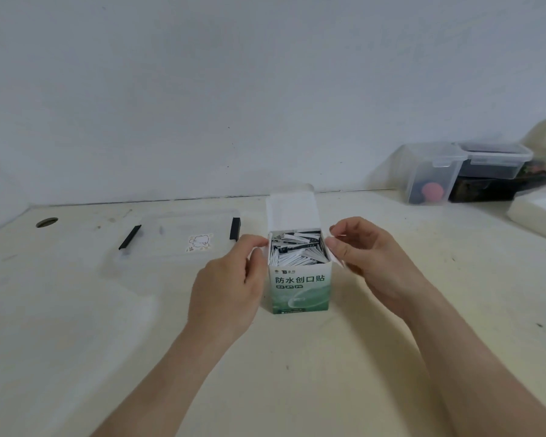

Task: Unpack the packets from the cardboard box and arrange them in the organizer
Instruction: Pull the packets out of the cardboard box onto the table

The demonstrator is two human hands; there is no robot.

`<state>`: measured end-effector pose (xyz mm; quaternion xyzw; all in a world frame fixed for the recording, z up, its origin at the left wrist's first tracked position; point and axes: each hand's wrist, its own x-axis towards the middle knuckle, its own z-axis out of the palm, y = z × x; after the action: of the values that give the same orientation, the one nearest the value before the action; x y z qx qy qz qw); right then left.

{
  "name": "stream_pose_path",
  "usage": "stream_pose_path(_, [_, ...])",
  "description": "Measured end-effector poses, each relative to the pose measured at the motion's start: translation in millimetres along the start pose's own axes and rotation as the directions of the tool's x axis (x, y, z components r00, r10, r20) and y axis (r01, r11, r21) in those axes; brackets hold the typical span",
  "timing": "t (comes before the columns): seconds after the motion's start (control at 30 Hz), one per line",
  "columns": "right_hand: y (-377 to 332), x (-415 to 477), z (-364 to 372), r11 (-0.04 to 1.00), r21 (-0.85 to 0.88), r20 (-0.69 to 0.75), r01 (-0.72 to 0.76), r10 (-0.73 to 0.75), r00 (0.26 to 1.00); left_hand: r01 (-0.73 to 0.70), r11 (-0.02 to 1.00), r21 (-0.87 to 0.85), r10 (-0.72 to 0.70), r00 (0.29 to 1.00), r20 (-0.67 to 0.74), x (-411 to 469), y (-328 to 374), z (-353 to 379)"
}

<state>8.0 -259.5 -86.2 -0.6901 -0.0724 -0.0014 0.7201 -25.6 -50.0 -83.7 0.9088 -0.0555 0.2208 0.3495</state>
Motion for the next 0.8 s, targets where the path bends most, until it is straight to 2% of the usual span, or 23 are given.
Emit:
stream_pose_path(0.1, [-7.3,-0.4,-0.9,0.969,-0.207,-0.105,0.131,-0.155,0.982,0.046,0.97,-0.239,-0.05,0.999,-0.01,1.0,2.1,1.9])
stream_pose_path(0.17, [-13.6,-2.0,2.1,0.938,-0.277,-0.051,0.209,-0.231,0.972,0.035,0.916,-0.399,-0.058,0.997,-0.044,4.3,7.2,-2.3])
stream_pose_path(0.23, [-16.6,-3.5,5.4,0.908,-0.355,0.034,0.223,-0.226,0.973,-0.013,0.907,-0.421,0.0,1.0,-0.03,8.6,13.1,-9.8])
stream_pose_path(0.3, [-16.4,-4.6,6.4,0.898,-0.393,0.124,0.197,-0.161,0.979,-0.037,0.954,-0.299,0.058,0.997,0.06,15.4,21.7,-18.2])
stream_pose_path(0.37, [-14.2,-6.0,8.6,0.869,-0.46,0.197,0.182,-0.1,0.975,-0.081,0.995,-0.064,0.091,0.98,0.175,23.8,31.3,-23.8])
stream_pose_path(0.43, [-11.1,-5.2,9.3,0.845,-0.497,0.218,0.2,-0.101,0.971,-0.121,0.987,0.104,0.092,0.963,0.254,32.8,37.7,-26.2])
stream_pose_path(0.6, [-9.0,-5.0,6.8,0.868,-0.443,0.245,0.223,-0.122,0.962,-0.101,0.978,0.183,0.046,0.958,0.284,44.0,41.8,-31.6])
stream_pose_path(0.8, [-5.2,-3.6,4.9,0.911,-0.367,0.274,0.189,-0.089,0.958,-0.193,0.931,0.309,0.115,0.96,0.256,47.6,43.7,-26.6])
